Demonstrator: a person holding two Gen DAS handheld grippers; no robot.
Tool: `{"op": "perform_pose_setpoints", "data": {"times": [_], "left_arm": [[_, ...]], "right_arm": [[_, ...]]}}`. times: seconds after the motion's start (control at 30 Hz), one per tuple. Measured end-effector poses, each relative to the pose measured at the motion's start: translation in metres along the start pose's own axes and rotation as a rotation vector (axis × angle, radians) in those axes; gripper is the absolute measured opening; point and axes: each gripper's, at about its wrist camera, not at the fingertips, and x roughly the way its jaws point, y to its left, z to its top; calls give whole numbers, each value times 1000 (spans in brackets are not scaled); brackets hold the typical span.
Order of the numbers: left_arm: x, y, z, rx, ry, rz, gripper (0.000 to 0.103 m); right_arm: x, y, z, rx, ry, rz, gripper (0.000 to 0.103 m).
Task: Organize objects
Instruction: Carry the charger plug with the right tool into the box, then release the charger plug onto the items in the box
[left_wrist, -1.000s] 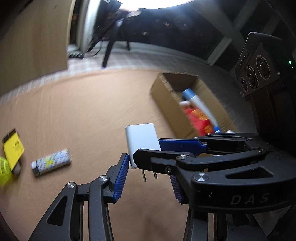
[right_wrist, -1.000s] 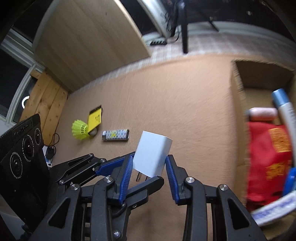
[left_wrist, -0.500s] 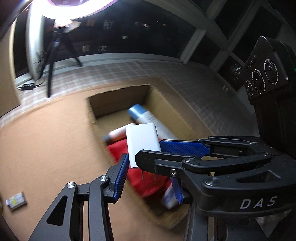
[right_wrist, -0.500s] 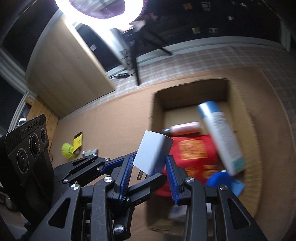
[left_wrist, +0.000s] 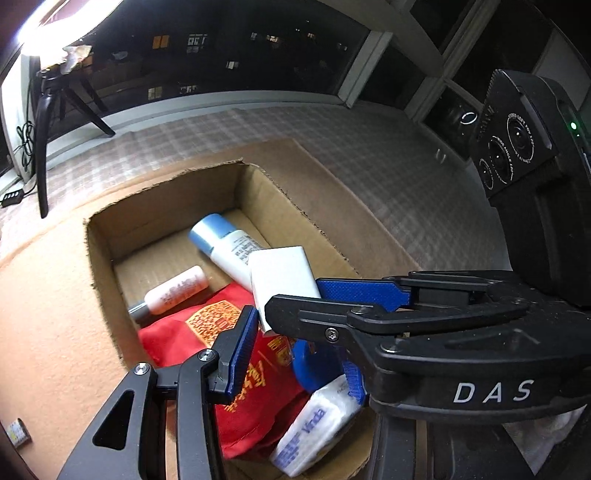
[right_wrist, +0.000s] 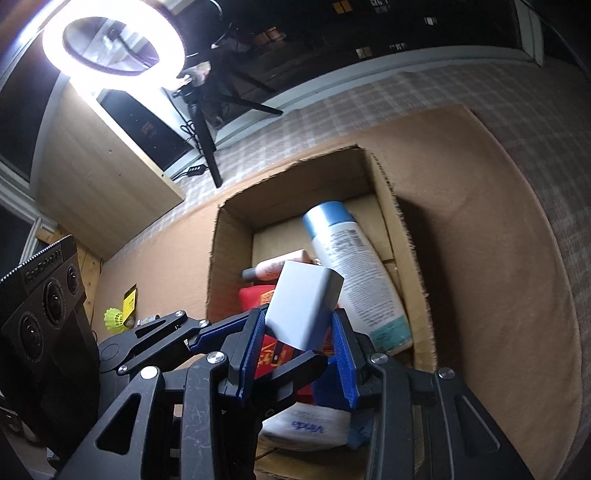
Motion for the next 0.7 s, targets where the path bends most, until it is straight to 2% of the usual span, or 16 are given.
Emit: {"op": "perform_pose_setpoints", "data": {"times": [0.3, 0.47, 0.7], "left_arm": [[10, 0, 0, -4, 31, 7, 46], [7, -1, -1, 2, 33, 16, 59], [-14, 7, -8, 2, 8, 30, 60]], "right_arm": [[7, -11, -1, 34, 12, 19, 34], [7, -7, -2, 27, 6, -2, 37], [-3, -2, -5, 32, -23, -26, 40]]}}
